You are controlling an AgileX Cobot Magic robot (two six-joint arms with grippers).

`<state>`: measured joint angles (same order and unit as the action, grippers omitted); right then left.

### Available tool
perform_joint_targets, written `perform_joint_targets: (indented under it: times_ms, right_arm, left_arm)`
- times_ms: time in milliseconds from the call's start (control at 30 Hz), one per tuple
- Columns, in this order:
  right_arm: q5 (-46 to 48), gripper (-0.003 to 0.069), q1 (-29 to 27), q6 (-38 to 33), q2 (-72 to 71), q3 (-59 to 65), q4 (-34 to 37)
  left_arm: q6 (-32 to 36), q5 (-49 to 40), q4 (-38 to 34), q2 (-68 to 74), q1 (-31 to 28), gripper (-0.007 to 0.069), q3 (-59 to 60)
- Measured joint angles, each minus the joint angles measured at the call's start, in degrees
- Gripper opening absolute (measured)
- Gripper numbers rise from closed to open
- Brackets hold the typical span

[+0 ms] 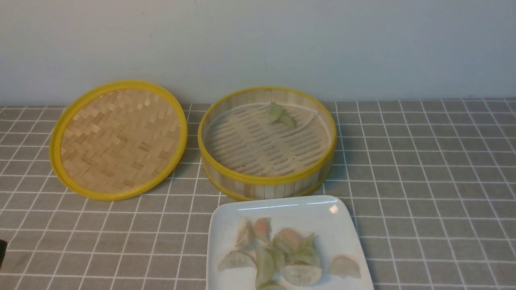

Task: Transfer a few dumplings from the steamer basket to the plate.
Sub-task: Use the right arm to grab a dumpling from inside the steamer

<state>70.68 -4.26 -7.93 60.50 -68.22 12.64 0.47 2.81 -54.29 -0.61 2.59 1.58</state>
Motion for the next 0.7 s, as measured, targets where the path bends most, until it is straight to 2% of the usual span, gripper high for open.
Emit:
perform_joint_targets:
  times_ms: [167,300,367,533,667,700]
  right_arm:
    - [0.45,-0.001,3.05,0.06,9.66,-8.31,4.36]
    - [1.0,-0.001,8.34,0.26,15.65,-13.32,5.15]
    - [1.11,-0.001,13.18,0.85,21.17,-17.71,3.86]
    - [1.11,-0.0008,20.7,1.96,33.17,-27.08,-0.37]
    - [0.33,0.0003,23.25,3.51,42.32,-34.79,-0.7]
    - [0.17,0.0005,23.39,3.51,43.13,-35.52,-0.7]
  left_arm:
    - [0.27,4.94,-2.04,0.0,0.0,-0.0005,-0.07]
    - [2.99,-0.86,-0.07,1.26,0.13,-0.0005,-3.67]
    - [6.24,-6.72,2.47,6.35,0.13,-0.0005,-9.4]
    - [14.52,-22.83,7.02,25.62,0.13,-0.0005,-24.75]
    - [20.44,-40.8,11.75,46.05,0.19,-0.0005,-41.41]
    - [20.68,-42.5,12.21,49.09,0.19,-0.0005,-42.91]
